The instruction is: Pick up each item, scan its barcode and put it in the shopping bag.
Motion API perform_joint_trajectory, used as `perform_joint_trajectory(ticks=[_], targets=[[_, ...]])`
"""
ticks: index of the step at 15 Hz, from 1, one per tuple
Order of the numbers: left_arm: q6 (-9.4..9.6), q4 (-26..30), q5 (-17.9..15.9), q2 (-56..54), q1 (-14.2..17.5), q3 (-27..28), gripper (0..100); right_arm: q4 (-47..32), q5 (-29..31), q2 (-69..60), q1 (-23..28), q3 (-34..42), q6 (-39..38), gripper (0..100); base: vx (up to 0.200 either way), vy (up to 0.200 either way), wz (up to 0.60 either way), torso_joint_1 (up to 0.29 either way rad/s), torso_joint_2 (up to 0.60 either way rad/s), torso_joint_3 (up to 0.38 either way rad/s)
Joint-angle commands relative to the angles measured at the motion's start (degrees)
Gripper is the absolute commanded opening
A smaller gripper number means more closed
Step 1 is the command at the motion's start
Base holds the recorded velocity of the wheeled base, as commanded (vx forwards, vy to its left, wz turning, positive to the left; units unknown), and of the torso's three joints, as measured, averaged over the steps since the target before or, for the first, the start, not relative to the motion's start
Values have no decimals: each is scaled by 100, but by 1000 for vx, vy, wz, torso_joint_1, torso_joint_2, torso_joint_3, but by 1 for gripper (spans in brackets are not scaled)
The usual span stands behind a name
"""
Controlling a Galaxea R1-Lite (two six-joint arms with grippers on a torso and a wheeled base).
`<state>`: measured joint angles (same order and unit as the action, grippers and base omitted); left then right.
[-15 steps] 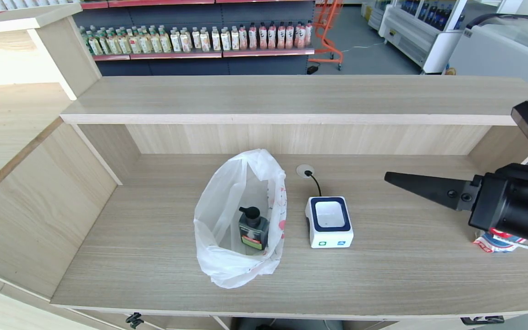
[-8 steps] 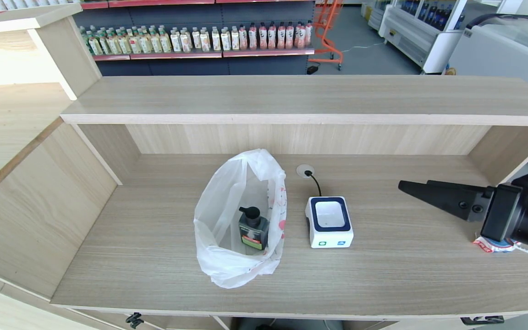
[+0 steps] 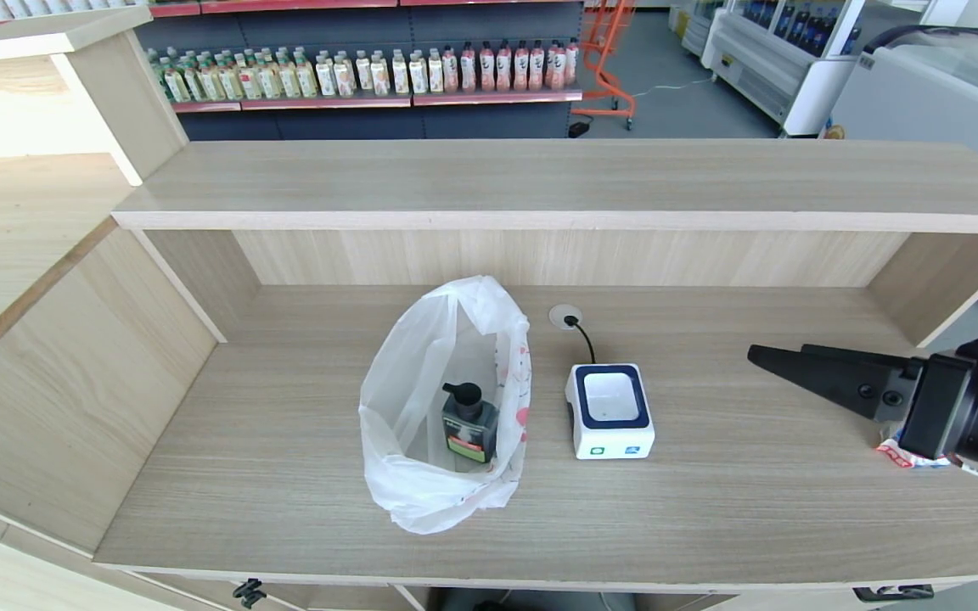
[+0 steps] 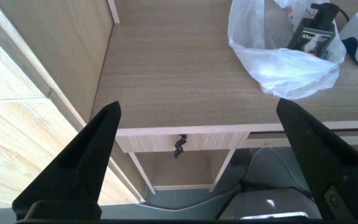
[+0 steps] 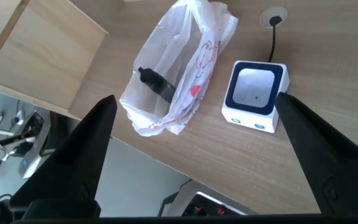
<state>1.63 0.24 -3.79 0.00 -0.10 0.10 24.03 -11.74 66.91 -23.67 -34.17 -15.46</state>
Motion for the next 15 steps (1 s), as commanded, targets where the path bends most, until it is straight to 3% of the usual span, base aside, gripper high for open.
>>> perform_joint_trajectory(ticks=[1, 7, 12, 15], targets=[[-5, 2, 1, 9, 1, -1, 100, 5, -13, -29, -6, 86, -1, 100, 0, -200, 0, 2, 2, 2], [21, 2, 1, 0, 1, -1, 100, 5, -13, -152, 73, 262, -19, 100, 0, -200, 0, 2, 2, 3], [-32, 2, 1, 9, 1, -1, 100, 5, -13, -126, 135, 288, -10, 100, 0, 0, 0, 0, 0, 0], [-32, 2, 1, 9, 1, -1, 100, 5, -13, -82, 135, 227, -1, 100, -200, 0, 0, 19, 1, 1]])
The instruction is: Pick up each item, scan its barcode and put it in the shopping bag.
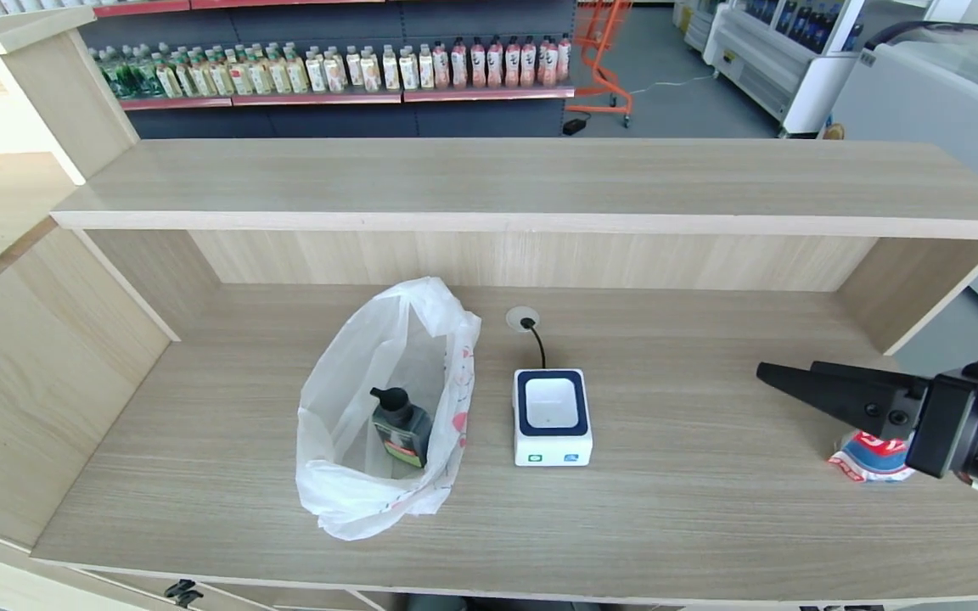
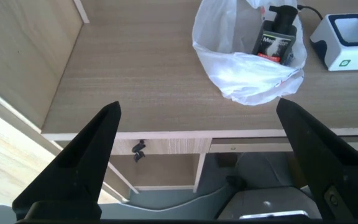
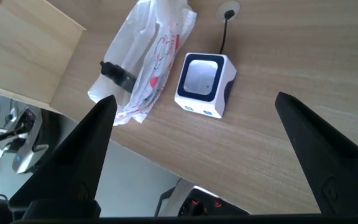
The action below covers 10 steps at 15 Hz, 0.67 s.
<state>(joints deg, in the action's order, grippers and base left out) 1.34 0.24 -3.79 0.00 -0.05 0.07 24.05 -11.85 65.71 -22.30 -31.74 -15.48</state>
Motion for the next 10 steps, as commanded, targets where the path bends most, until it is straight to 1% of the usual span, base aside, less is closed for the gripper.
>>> perform_joint_trajectory(ticks=[1, 4, 6, 8, 9, 10], targets=[[7, 2, 1, 9, -4, 1, 100, 3, -2, 39, -3, -16, 1, 100, -200, 0, 0, 2, 2, -2], [24, 2, 1, 0, -4, 1, 100, 3, 7, 39, 6, 28, -7, 100, 0, 0, 0, 0, 0, 0], [24, 2, 1, 0, -4, 1, 100, 3, 7, 83, 15, 28, -7, 100, 0, -200, 0, 5, 0, 0], [24, 2, 1, 9, -4, 1, 100, 3, 60, 162, 278, -25, -7, 100, 0, -200, 0, 10, 0, 9], [15, 2, 1, 9, -4, 1, 100, 3, 271, 109, 525, -130, -25, 100, 0, -200, 0, 2, 2, 2], [24, 2, 1, 9, -4, 1, 100, -67, 341, -5, 656, -130, -157, 100, 0, -200, 0, 7, -2, -7]])
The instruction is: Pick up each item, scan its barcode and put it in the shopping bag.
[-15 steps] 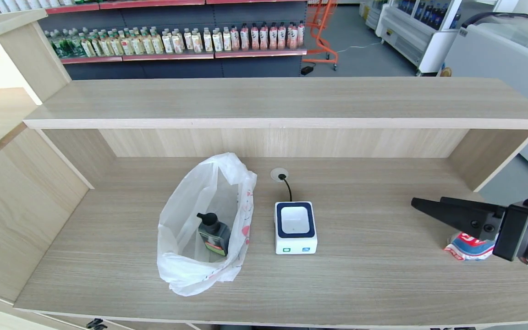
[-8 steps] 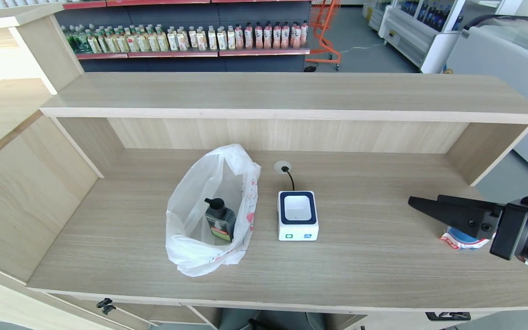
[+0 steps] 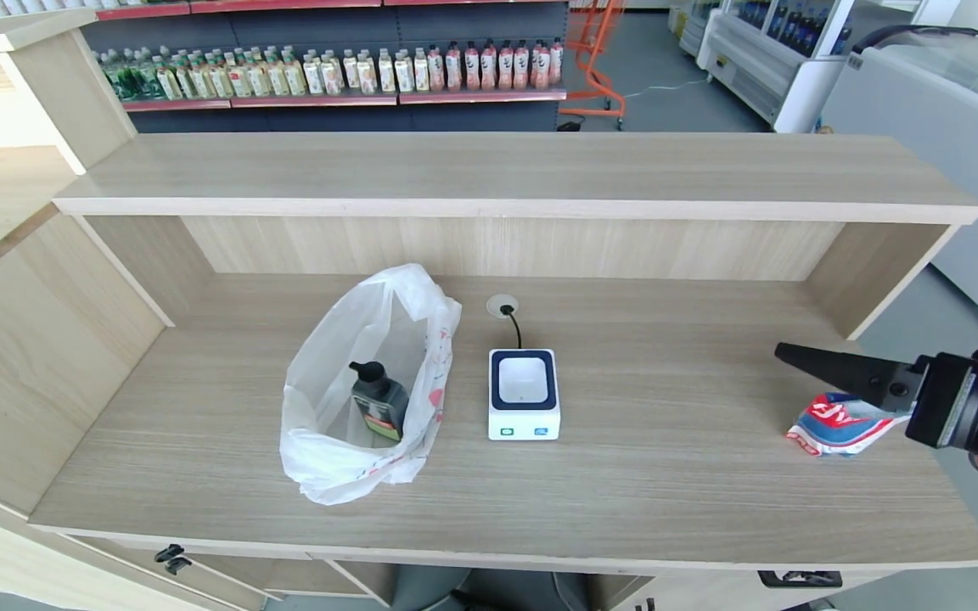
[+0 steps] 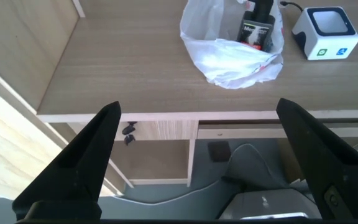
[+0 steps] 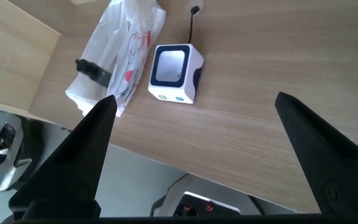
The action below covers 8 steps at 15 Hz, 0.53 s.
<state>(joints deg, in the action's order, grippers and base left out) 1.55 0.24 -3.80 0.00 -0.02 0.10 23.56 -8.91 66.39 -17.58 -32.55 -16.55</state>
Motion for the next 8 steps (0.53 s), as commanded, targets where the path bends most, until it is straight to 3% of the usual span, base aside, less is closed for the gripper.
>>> perform_joint_trajectory(ticks=[1, 3, 6, 8], targets=[[-5, 2, 2, 0, -6, -1, 100, -335, 39, -223, 343, -67, -313, 100, 0, -200, 0, 2, -2, 7], [-5, 2, 2, 9, -6, -1, 100, -792, 47, -364, 387, -111, -700, 100, 0, -200, 0, -2, 5, 0], [-5, 2, 2, 9, -6, -10, 100, -818, 65, -302, 387, -366, -1333, 100, 0, -200, 0, -2, 2, 4], [-5, 2, 2, 9, -6, -1, 100, -1240, 302, -197, 387, -885, -2300, 100, 0, 0, 0, 0, 0, 0]])
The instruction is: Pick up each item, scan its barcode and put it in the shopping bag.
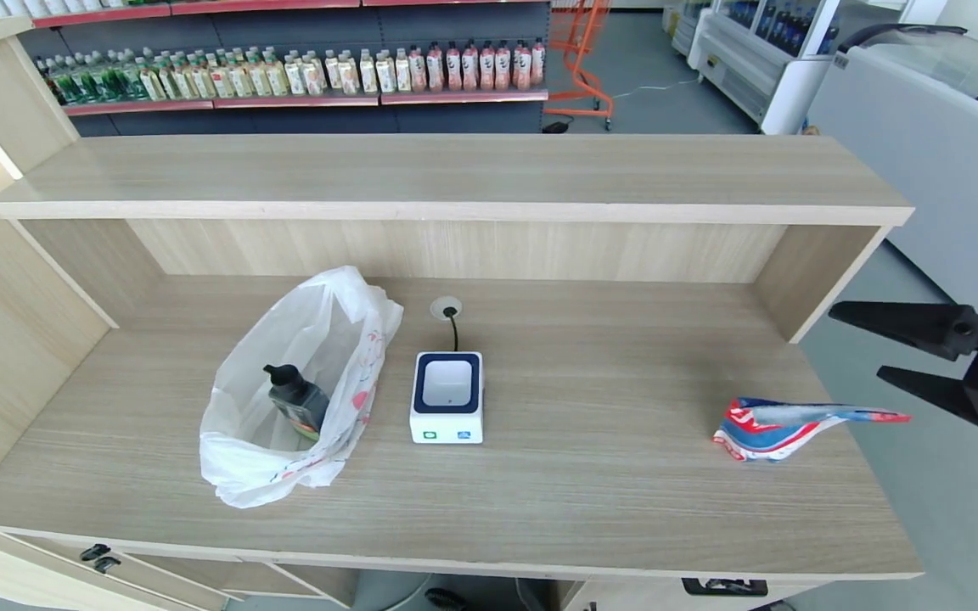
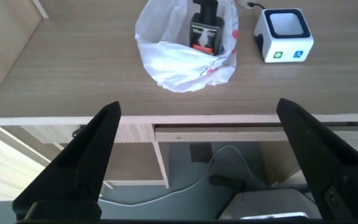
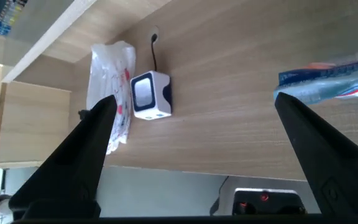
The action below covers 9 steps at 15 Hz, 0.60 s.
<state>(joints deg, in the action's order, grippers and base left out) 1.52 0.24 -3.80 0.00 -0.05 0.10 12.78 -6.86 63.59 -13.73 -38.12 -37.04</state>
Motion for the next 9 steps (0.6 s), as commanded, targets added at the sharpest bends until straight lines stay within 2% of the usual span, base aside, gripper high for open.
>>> perform_joint_trajectory(ticks=[1, 2, 6, 9], targets=[[-3, 2, 2, 9, -4, -1, 100, -478, 194, 101, 2, -477, -357, 100, 0, 0, 0, 0, 0, 0], [6, 2, 2, 0, -4, -1, 100, -829, 352, 110, 2, -539, -524, 100, 0, 0, 0, 0, 0, 0], [-3, 2, 2, 9, -4, -1, 100, -1295, 1249, 453, 19, -644, -893, 100, 0, 0, 0, 0, 0, 0], [-3, 2, 2, 9, -4, -1, 100, -1998, 1864, 945, 353, -969, -1429, 100, 0, 0, 0, 0, 0, 0]])
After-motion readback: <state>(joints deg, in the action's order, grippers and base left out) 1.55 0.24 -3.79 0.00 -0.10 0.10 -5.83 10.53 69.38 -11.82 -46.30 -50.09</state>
